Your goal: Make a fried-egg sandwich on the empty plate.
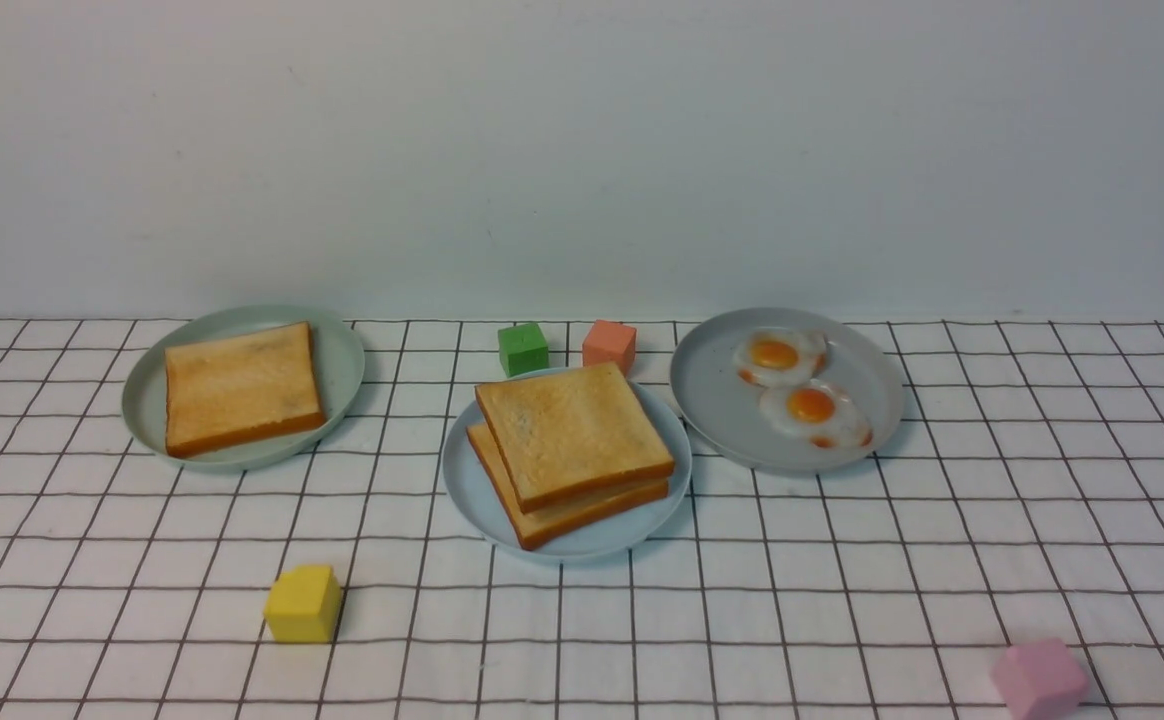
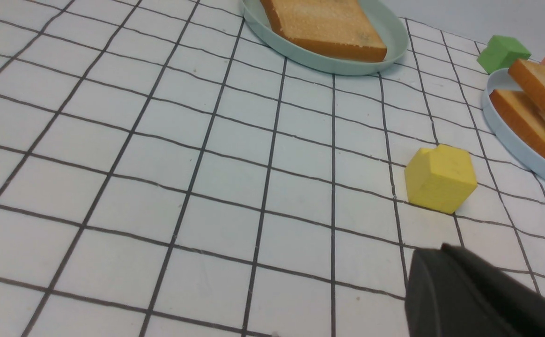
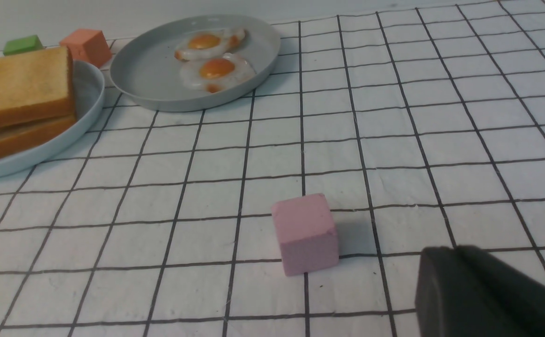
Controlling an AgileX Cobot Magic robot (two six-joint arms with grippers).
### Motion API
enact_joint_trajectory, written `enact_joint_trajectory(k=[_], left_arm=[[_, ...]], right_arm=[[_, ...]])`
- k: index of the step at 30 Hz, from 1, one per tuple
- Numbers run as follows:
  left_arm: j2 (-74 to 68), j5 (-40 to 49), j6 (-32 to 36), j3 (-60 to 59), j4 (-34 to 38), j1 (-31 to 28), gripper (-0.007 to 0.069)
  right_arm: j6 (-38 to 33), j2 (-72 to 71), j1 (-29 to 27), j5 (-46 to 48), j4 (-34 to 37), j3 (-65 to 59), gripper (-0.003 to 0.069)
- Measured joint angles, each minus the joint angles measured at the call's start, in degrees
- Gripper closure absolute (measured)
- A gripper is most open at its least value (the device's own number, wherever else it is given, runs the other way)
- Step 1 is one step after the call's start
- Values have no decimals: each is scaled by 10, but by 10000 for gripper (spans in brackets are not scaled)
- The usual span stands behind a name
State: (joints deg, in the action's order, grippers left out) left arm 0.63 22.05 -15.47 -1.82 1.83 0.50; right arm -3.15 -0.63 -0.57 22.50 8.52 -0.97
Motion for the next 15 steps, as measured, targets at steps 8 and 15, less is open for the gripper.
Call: enact_joint_trajectory(k=[8, 15], left_arm=[[0, 0, 0, 0, 0, 0, 638], [0, 0, 0, 0, 0, 0, 634]], right_arm=[[0, 0, 0, 0, 0, 0, 603], [0, 0, 0, 0, 0, 0, 595]])
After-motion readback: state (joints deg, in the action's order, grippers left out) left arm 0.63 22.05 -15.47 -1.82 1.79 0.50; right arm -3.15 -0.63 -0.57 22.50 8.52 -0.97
